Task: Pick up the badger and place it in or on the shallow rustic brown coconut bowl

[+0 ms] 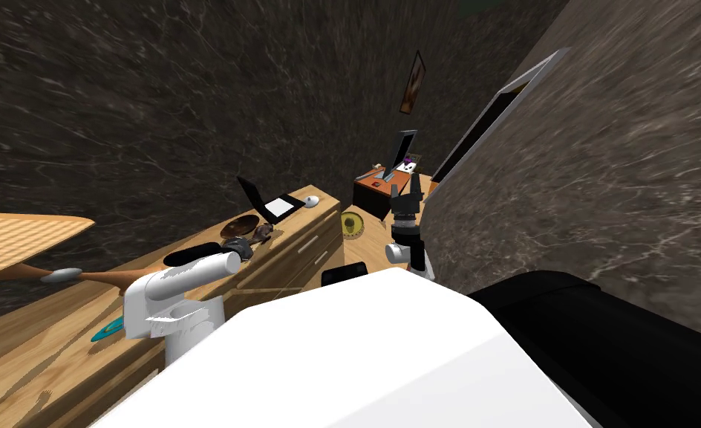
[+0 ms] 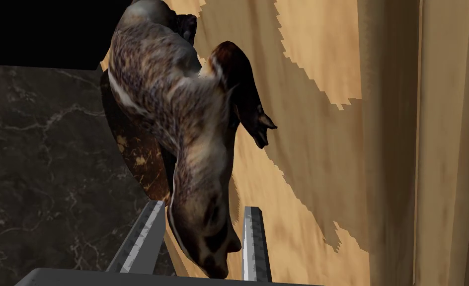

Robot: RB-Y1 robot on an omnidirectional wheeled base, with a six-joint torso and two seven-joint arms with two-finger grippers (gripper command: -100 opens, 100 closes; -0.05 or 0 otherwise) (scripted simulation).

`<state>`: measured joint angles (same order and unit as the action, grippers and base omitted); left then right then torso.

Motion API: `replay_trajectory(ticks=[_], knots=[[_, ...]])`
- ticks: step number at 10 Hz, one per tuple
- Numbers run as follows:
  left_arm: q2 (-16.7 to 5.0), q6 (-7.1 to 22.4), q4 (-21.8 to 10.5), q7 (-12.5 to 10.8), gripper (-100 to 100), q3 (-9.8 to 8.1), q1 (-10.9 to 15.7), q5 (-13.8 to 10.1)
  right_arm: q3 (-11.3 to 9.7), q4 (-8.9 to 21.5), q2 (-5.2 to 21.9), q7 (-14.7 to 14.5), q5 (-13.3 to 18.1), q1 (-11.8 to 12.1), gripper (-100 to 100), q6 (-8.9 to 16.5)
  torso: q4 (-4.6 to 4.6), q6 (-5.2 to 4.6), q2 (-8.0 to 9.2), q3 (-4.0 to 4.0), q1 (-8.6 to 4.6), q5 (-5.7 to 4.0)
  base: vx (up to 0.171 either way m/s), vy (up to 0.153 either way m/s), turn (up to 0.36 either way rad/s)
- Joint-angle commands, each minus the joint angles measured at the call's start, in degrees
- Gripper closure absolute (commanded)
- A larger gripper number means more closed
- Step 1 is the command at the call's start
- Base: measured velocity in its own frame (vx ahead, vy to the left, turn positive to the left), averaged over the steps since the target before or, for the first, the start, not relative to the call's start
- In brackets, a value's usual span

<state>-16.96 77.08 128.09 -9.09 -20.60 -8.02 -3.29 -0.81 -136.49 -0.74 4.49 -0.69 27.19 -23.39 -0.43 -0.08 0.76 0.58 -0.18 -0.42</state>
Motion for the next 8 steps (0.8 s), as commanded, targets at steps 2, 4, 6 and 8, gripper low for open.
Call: replay_trajectory(ticks=[2,4,6,8], knots=[[-2.84,2.62,-1.12,0.74,100,-1.72,3.28,0.17,0.00,0.00,0.00,0.00,0.00,0.00,0,0.00,-0.02,0.05,0.06,0.04,0.02,0.00,-0.139,0.050,-0.127],[-5.28,4.72,-2.84,1.16,100,-3.17,6.35,0.33,0.00,0.00,0.00,0.00,0.00,0.01,0,0.00,-0.02,0.04,-0.09,-0.03,-0.06,-0.05,-0.115,0.045,-0.124],[-6.65,5.84,-3.89,1.34,100,-3.99,8.00,0.29,0.00,0.00,0.00,0.00,0.00,0.01,0,0.00,-0.03,0.04,-0.05,0.00,-0.07,-0.04,-0.105,0.028,-0.107],[-8.63,7.33,-5.75,1.37,100,-5.33,10.24,-0.19,0.00,0.00,0.00,0.00,0.00,0.02,0,0.00,-0.03,0.03,-0.15,-0.04,-0.18,-0.09,-0.077,0.014,-0.103]])
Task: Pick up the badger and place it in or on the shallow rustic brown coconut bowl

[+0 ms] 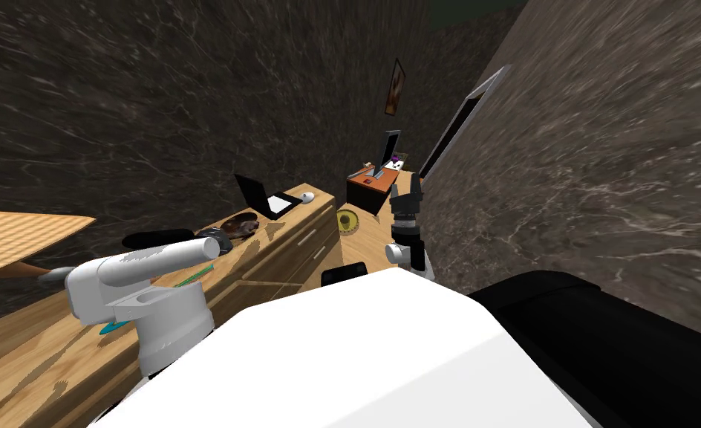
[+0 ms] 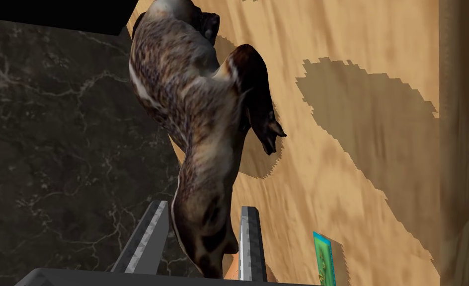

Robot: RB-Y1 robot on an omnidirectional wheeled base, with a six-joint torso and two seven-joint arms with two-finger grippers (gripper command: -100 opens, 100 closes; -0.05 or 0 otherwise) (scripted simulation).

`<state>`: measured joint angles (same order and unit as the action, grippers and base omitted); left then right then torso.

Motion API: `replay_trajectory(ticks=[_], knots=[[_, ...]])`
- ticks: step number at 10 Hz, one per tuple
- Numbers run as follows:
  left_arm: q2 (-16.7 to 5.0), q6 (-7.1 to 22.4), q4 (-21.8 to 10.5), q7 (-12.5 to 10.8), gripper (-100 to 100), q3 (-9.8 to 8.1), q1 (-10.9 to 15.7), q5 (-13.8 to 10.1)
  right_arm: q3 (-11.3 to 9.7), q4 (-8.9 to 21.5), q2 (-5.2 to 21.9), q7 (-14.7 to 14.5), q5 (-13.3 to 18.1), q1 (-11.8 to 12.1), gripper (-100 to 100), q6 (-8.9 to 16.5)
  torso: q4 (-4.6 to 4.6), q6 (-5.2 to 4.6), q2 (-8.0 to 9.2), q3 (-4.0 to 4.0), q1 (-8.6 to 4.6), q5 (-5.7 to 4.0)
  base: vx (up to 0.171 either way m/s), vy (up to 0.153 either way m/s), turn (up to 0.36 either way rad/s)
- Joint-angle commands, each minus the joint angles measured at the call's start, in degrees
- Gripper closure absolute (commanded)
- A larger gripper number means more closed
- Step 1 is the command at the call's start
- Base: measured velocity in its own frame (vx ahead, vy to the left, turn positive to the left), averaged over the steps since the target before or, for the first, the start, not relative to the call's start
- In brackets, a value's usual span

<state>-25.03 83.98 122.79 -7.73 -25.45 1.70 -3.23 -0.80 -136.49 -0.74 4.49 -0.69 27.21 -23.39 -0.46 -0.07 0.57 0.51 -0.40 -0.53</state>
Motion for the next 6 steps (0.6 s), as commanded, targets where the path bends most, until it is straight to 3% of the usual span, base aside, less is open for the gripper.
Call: replay_trajectory(ticks=[1,3,6], knots=[[-1.61,1.18,-1.93,-0.32,100,-1.52,1.62,-0.88,0.00,0.00,0.00,0.00,0.00,0.00,0,0.00,0.00,0.00,0.00,0.00,0.00,0.00,-0.057,0.027,-0.152],[-2.52,1.89,-3.77,-1.02,100,-2.92,2.64,-1.66,0.00,0.00,0.00,0.00,0.00,0.01,0,0.00,0.03,0.00,-0.19,-0.10,0.14,0.02,0.001,0.060,-0.120],[-3.85,3.19,-7.56,-2.76,100,-5.94,4.33,-3.08,0.01,0.00,0.01,0.00,0.00,0.02,0,0.00,0.08,-0.03,-0.55,-0.30,0.35,0.06,0.060,0.107,-0.143]])
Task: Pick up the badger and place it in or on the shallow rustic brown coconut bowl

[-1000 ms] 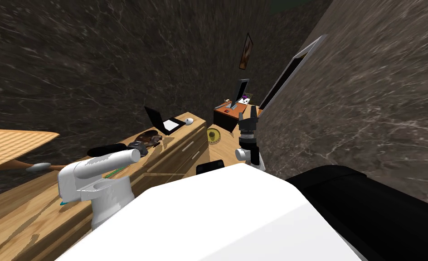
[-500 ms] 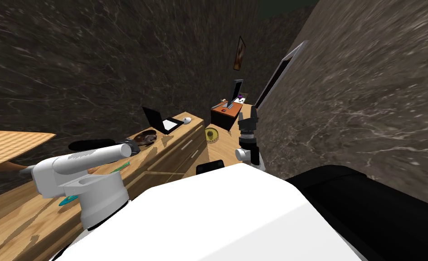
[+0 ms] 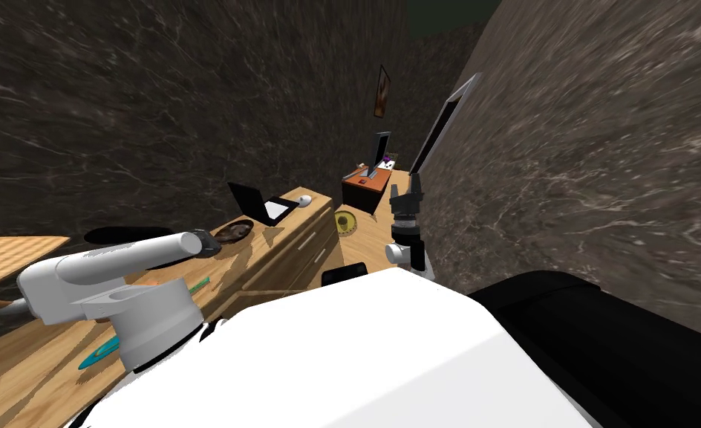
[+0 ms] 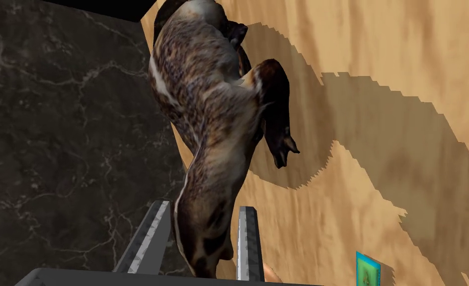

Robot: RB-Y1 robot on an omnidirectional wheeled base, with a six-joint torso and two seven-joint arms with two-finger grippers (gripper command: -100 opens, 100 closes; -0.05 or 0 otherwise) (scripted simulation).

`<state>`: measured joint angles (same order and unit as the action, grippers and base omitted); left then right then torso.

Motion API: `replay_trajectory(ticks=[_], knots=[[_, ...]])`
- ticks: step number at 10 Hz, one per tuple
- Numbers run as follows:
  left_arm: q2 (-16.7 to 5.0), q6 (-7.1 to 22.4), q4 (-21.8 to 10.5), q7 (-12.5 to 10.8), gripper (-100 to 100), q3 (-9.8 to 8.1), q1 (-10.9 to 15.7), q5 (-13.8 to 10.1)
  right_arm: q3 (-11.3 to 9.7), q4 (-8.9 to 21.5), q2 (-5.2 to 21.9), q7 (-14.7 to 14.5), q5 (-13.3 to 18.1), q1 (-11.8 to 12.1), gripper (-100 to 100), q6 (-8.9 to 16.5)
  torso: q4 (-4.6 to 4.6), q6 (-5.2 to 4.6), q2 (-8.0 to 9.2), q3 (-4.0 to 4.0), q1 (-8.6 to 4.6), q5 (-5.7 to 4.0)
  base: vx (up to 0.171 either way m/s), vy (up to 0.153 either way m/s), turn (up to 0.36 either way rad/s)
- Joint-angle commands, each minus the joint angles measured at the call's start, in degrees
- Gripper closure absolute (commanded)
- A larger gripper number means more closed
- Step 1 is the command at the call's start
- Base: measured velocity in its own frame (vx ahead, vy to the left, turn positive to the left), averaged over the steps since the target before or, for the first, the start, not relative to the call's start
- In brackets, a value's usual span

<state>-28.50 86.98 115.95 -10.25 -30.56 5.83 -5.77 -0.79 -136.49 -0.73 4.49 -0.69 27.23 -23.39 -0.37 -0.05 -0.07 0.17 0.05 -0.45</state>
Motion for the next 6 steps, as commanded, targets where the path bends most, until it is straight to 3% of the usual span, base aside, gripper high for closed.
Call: replay_trajectory(ticks=[1,5,6], knots=[[-0.78,0.63,-2.19,-1.05,100,-2.08,0.74,-1.11,0.00,0.00,0.00,0.00,0.00,0.00,0,0.00,0.00,0.00,0.00,0.00,0.00,0.00,0.085,0.158,-0.134],[-1.58,1.68,-5.92,-3.37,100,-5.40,1.87,-2.65,0.00,0.00,0.00,0.00,0.00,0.00,0,0.00,-0.04,0.06,-0.01,0.01,0.02,0.04,0.085,0.124,-0.113],[-1.44,1.44,-5.28,-2.80,100,-4.89,1.55,-2.46,0.00,0.00,0.00,0.00,0.00,0.00,0,0.00,-0.06,0.06,-0.01,0.03,-0.03,0.02,0.039,0.051,-0.028]])
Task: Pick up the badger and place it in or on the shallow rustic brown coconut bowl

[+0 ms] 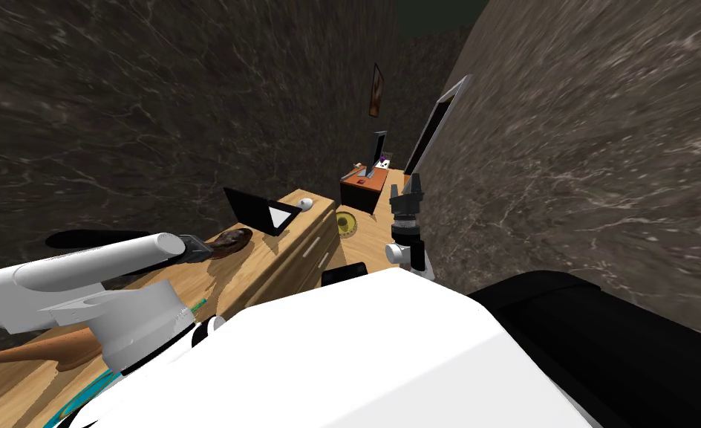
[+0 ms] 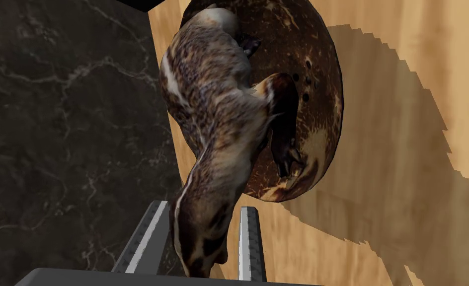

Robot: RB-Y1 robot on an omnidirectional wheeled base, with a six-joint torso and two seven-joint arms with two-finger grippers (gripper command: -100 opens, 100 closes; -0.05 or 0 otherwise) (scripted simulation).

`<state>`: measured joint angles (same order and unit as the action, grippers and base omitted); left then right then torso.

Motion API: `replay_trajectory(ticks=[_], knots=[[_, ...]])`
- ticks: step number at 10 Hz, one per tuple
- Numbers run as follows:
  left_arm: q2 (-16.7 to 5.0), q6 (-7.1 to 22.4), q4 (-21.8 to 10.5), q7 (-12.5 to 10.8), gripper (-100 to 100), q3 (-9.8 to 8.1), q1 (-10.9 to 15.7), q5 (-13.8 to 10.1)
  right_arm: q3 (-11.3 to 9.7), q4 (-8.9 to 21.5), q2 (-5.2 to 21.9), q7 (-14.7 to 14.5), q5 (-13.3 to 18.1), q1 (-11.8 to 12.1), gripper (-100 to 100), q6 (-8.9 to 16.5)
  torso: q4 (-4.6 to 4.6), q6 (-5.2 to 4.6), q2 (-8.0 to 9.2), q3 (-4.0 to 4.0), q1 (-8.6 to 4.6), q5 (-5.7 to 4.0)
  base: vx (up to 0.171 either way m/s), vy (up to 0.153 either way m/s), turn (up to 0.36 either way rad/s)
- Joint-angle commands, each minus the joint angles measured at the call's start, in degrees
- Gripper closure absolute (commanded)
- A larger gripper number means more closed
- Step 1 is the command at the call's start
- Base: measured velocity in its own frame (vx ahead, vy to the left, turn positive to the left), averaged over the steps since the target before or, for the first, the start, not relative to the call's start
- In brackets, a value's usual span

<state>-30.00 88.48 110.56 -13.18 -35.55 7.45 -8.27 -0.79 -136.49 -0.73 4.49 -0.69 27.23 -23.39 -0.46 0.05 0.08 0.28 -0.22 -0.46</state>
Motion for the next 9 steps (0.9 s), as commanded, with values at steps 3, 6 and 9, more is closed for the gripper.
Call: replay_trajectory(ticks=[3,6,9], knots=[[0.00,-0.02,0.01,0.01,-100,0.01,0.00,0.00,-0.01,0.00,-0.01,0.00,0.00,-0.01,0,0.00,-0.05,0.00,0.21,0.13,-0.24,-0.07,0.003,0.004,0.001],[0.00,-0.02,0.01,0.01,0,0.01,0.00,0.00,-0.01,0.00,-0.01,0.00,0.00,-0.01,0,0.00,-0.07,0.00,0.26,0.16,-0.28,-0.08,0.000,0.000,0.000],[-5.98,0.99,-4.65,-4.19,-100,1.33,1.30,-1.90,-0.01,0.00,-0.01,0.00,0.00,-0.02,0,0.00,-0.13,-0.03,0.55,0.32,-0.25,-0.09,-0.085,0.009,-0.198]])
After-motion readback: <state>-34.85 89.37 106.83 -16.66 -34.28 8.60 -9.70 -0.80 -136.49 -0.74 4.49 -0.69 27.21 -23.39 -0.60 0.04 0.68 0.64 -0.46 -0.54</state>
